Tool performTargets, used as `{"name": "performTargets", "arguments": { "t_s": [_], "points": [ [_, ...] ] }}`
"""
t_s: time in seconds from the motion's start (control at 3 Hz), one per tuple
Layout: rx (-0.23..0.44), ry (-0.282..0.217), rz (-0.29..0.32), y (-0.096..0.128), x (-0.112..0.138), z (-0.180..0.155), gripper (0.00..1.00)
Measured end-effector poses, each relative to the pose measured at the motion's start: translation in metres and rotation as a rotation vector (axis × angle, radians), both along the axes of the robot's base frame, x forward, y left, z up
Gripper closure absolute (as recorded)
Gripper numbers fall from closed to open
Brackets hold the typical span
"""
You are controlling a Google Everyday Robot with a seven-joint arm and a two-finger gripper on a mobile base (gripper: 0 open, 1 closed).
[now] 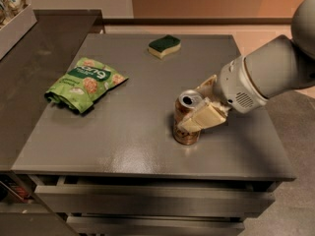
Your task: Move orange can near sponge
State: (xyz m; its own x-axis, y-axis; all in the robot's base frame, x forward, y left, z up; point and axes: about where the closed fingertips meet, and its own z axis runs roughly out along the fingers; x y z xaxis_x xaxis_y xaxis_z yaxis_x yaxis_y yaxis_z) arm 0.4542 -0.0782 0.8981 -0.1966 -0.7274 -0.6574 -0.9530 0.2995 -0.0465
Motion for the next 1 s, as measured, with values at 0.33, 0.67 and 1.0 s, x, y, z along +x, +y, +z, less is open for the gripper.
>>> {"name": "performTargets", "arguments": {
  "t_s": [0.33,0.67,1.0],
  "points": [
    [0.032,0.006,0.005,0.004,0.001,0.004,0.65],
    [0.061,-0.010,-0.023,0.005,0.008,0.017,0.87],
    [0.089,-0.036,-0.088,0.005,0.027,0.036,1.00]
  ]
}}
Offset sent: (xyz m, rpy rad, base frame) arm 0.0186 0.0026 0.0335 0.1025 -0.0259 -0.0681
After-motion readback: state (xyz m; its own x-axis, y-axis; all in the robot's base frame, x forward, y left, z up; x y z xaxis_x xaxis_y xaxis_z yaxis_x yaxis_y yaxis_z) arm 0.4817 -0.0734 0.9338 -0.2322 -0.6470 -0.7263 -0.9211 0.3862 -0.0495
